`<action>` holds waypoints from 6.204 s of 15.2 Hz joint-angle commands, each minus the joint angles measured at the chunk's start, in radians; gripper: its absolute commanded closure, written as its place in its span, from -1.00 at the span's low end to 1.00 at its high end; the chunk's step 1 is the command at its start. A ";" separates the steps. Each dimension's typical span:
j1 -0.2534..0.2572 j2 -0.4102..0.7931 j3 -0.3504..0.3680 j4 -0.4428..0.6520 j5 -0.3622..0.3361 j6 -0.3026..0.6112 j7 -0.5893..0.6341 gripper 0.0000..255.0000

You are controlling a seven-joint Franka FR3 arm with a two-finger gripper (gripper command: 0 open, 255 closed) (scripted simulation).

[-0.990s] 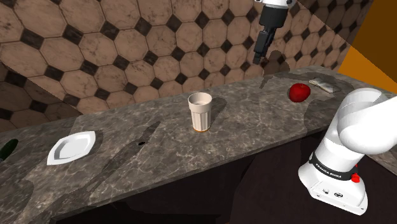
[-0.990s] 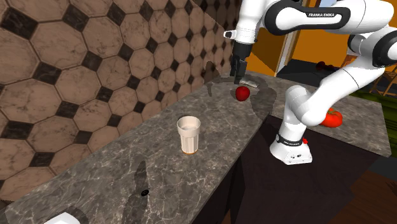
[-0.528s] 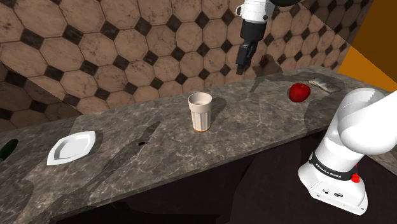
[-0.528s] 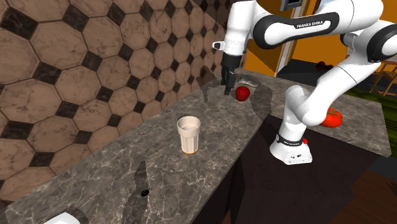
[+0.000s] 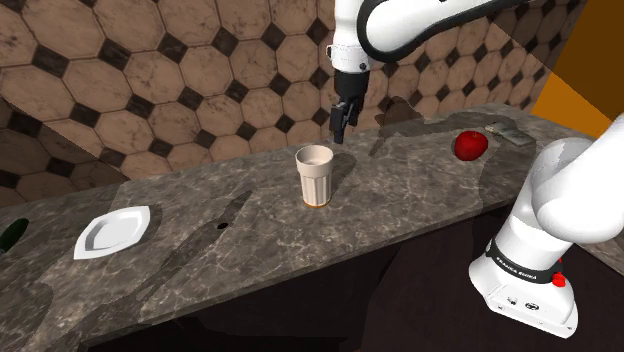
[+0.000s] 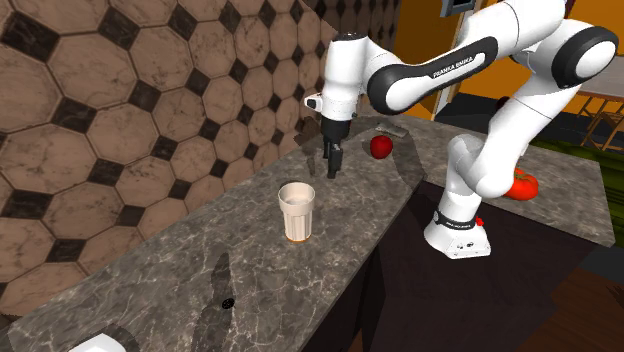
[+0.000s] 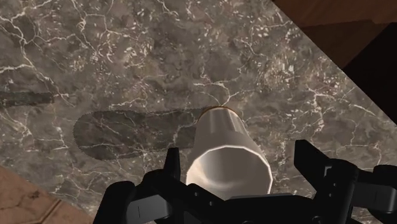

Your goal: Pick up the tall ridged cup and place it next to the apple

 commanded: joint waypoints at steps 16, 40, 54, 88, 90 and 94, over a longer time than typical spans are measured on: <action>0.017 0.422 0.112 0.132 -0.160 0.231 0.197 -1.00; 0.016 0.388 0.112 0.170 -0.142 0.161 0.178 1.00; 0.017 0.329 0.110 0.297 -0.114 -0.021 0.143 1.00; -0.039 0.138 0.014 0.445 -0.077 -0.339 -0.048 1.00; -0.052 0.090 -0.016 0.397 -0.078 -0.335 -0.093 1.00; -0.079 0.004 -0.080 0.316 -0.087 -0.331 -0.182 1.00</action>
